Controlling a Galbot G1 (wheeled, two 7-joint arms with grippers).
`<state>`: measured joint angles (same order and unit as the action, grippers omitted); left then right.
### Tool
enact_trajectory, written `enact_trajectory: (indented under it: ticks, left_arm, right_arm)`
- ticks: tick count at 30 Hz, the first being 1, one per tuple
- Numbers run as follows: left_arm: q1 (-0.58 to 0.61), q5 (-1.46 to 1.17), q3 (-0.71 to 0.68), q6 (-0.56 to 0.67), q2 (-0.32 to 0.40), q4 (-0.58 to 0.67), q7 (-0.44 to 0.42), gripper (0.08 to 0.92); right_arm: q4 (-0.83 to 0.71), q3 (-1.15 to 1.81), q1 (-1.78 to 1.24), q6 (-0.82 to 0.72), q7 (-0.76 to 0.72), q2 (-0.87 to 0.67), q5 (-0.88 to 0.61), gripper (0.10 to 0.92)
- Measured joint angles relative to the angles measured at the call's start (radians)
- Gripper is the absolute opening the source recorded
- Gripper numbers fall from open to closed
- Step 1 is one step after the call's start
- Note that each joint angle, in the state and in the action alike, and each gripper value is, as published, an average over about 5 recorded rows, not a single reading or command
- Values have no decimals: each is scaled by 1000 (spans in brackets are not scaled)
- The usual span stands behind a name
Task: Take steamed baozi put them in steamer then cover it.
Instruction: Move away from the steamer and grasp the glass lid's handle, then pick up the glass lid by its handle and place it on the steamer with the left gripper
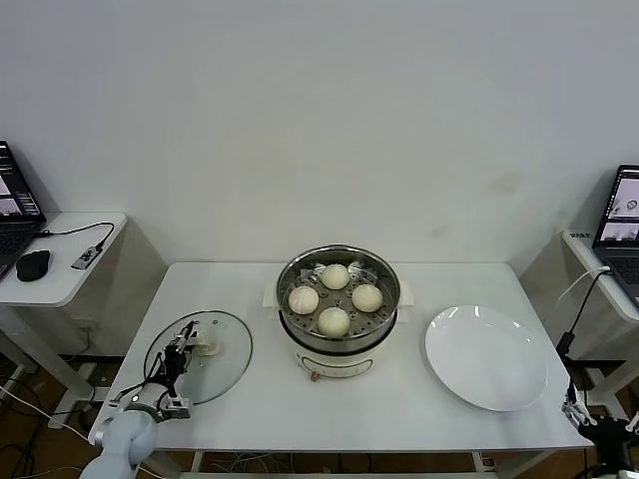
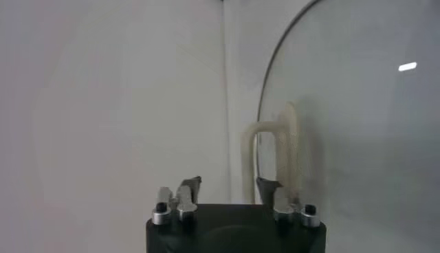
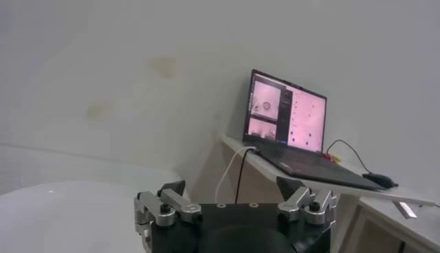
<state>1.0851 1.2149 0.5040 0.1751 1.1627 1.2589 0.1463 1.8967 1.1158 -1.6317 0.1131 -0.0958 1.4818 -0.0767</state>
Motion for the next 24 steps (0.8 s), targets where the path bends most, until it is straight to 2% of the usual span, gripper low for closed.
enact_trajectory:
  ticks: [6, 9, 16, 24]
  left_arm:
    - [3, -25, -6, 11, -1, -16, 25, 212]
    - [11, -40, -4, 12, -3, -10, 43, 153]
    - [56, -76, 17, -23, -22, 71, 64, 142]
    - [156, -140, 62, -123, -64, 288, 14, 142]
  right_arm:
    - [2, -18, -10, 13, -13, -4, 12, 823]
    - [4, -33, -17, 23, -22, -11, 19, 823]
    - [7, -74, -28, 36, -39, -32, 30, 823]
    - [8, -120, -29, 39, -54, -52, 32, 823]
